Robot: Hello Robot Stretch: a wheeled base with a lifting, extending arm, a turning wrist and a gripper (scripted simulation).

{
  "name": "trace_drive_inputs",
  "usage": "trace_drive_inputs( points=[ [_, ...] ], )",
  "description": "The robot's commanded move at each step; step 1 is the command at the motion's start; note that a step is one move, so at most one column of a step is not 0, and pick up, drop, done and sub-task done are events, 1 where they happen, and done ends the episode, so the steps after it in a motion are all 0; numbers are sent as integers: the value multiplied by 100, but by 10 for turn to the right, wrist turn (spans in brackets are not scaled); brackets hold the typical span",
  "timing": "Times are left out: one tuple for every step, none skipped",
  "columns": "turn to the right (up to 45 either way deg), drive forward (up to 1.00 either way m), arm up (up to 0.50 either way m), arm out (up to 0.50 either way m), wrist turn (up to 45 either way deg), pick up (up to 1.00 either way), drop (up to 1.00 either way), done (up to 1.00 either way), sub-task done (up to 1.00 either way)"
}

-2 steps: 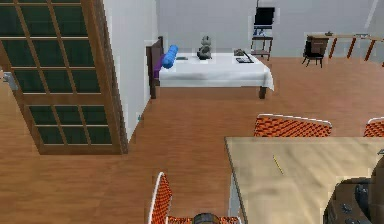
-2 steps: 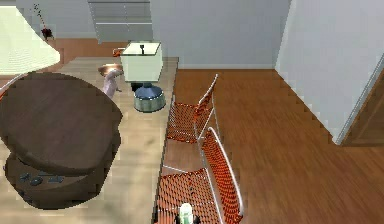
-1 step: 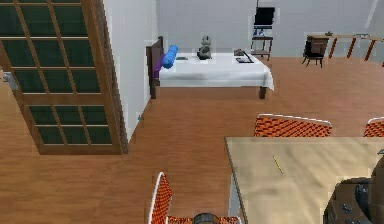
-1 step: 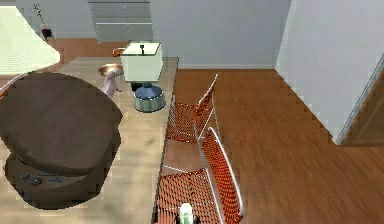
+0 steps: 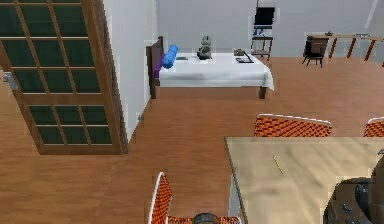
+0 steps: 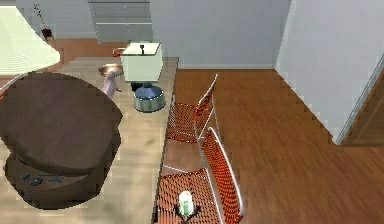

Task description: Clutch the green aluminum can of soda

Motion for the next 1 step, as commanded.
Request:
trace_drive_inputs(
  points=[
    [0, 0, 0, 0, 0, 0, 0, 100, 0]
  ],
)
